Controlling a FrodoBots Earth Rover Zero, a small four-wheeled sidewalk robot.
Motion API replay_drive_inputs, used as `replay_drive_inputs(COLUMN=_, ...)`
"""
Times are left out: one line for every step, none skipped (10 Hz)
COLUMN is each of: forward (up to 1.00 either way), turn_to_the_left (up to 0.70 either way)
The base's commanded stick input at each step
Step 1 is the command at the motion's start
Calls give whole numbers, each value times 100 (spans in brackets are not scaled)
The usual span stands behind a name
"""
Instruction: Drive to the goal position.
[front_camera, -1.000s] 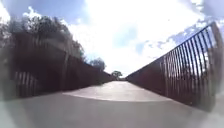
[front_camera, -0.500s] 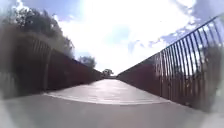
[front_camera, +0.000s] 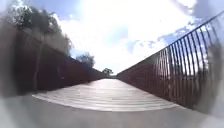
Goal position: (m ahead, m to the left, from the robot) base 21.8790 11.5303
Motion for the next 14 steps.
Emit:
replay_drive_inputs(forward=85, turn_to_the_left=0)
replay_drive_inputs(forward=85, turn_to_the_left=0)
replay_drive_inputs(forward=85, turn_to_the_left=0)
replay_drive_inputs(forward=85, turn_to_the_left=0)
replay_drive_inputs(forward=85, turn_to_the_left=0)
replay_drive_inputs(forward=85, turn_to_the_left=0)
replay_drive_inputs(forward=85, turn_to_the_left=0)
replay_drive_inputs(forward=85, turn_to_the_left=0)
replay_drive_inputs(forward=85, turn_to_the_left=0)
replay_drive_inputs(forward=85, turn_to_the_left=0)
replay_drive_inputs(forward=85, turn_to_the_left=0)
replay_drive_inputs(forward=85, turn_to_the_left=6)
replay_drive_inputs(forward=85, turn_to_the_left=18)
replay_drive_inputs(forward=85, turn_to_the_left=31)
